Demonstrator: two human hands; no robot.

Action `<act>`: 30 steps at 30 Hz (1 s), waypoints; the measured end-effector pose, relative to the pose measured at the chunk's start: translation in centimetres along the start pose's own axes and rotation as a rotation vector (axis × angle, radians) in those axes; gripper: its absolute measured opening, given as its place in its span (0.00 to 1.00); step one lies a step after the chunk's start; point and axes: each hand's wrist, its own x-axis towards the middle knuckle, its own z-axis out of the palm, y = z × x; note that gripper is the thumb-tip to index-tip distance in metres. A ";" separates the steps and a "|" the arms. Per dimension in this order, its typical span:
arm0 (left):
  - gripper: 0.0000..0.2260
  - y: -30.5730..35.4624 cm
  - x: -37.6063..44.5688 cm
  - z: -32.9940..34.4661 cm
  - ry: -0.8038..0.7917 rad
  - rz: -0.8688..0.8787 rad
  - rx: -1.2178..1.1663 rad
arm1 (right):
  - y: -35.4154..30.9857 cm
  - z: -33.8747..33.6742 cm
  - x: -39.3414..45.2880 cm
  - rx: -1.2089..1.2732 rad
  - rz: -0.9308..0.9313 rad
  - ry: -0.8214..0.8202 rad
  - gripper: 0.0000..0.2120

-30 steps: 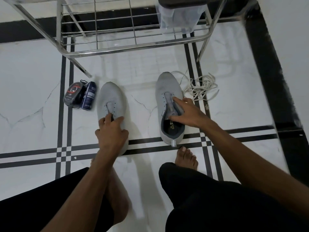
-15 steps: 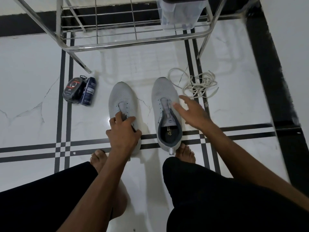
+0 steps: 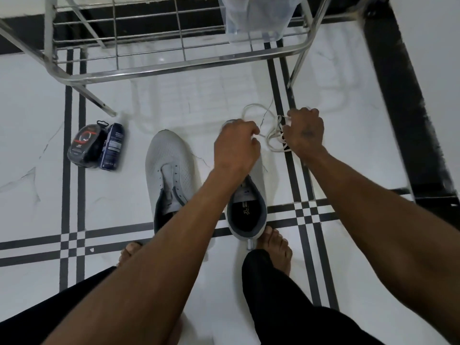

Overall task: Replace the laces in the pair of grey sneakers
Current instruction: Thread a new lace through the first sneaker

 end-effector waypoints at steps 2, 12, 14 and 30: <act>0.12 0.8 1.4 1.4 -0.061 -0.021 -0.031 | 0.6 0.4 0.3 -0.049 -0.008 -0.003 0.12; 0.22 2.8 2.5 3.4 -0.096 0.100 -0.227 | 1.7 -3.5 -3.5 0.420 0.053 0.166 0.03; 0.27 3.9 2.5 2.6 -0.091 0.200 -0.253 | 1.8 -5.8 -5.5 0.617 0.008 0.197 0.01; 0.09 9.9 -1.5 -13.8 0.156 0.353 -0.399 | 0.0 -18.0 -13.7 0.746 -0.212 0.074 0.10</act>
